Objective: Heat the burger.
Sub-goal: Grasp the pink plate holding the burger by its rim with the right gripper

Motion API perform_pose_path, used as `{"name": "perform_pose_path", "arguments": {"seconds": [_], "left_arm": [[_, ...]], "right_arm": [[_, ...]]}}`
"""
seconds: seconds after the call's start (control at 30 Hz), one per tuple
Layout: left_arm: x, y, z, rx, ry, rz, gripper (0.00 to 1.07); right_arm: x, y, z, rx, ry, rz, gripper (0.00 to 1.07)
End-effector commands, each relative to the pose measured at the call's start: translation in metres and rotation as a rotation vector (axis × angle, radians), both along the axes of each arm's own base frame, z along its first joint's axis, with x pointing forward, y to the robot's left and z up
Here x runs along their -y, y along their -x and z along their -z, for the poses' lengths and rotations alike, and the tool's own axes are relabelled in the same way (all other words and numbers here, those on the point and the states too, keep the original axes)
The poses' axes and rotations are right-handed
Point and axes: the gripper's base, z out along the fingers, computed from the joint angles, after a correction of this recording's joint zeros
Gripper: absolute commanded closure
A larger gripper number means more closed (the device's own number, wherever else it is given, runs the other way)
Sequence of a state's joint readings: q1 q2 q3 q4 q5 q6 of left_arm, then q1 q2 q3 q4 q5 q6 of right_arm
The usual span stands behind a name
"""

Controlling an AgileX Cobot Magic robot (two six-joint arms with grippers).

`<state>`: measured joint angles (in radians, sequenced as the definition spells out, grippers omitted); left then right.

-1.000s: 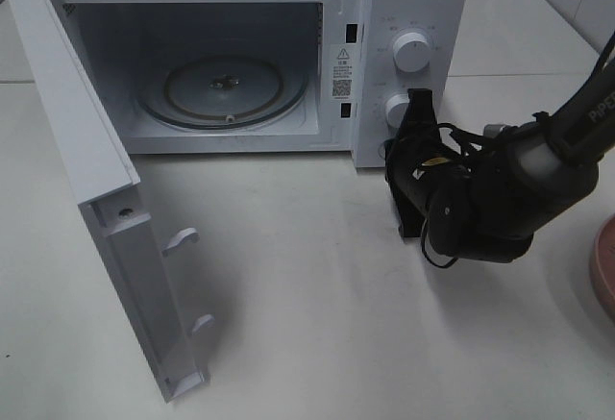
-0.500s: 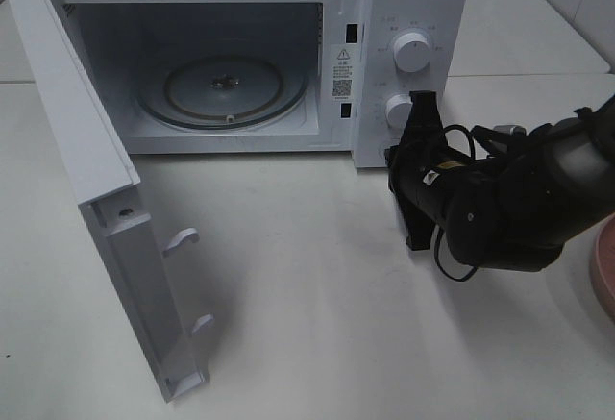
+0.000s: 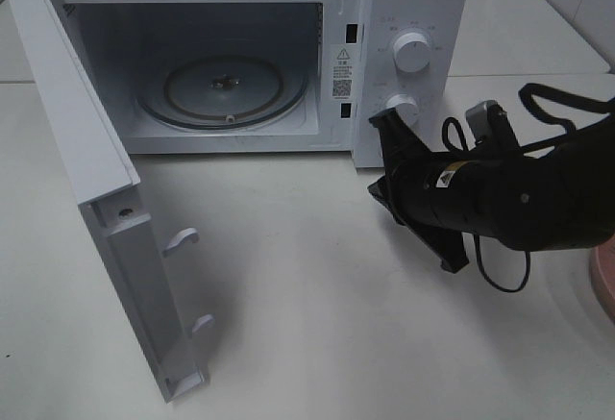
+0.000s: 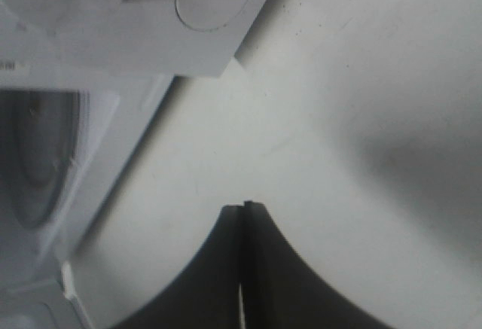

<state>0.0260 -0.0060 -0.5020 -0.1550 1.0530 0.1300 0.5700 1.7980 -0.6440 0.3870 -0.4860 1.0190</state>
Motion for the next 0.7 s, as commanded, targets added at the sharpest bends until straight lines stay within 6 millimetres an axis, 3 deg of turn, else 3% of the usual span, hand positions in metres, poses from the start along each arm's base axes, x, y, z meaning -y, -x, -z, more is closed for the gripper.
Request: {"name": "perform_pose_path", "arguments": {"seconds": [0.03, 0.17, 0.33, 0.4, 0.7], "left_arm": [[0.000, 0.003, 0.000, 0.034, 0.003, -0.003, 0.09], [0.000, 0.003, 0.000, 0.034, 0.003, -0.003, 0.09], [0.000, 0.003, 0.000, 0.034, 0.003, -0.003, 0.09], [0.000, 0.003, 0.000, 0.034, 0.003, -0.003, 0.09], [0.000, 0.003, 0.000, 0.034, 0.003, -0.003, 0.09]], "right_arm": [[0.000, 0.008, -0.007, -0.015, 0.126, -0.155, 1.07], [0.001, 0.023, -0.018, -0.052, 0.304, -0.401, 1.07], [0.003, 0.034, -0.027, -0.079, 0.379, -0.544, 1.06], [0.003, 0.041, -0.043, -0.093, 0.418, -0.656, 1.04], [0.001, 0.041, -0.070, -0.096, 0.557, -0.881, 1.01]]}}
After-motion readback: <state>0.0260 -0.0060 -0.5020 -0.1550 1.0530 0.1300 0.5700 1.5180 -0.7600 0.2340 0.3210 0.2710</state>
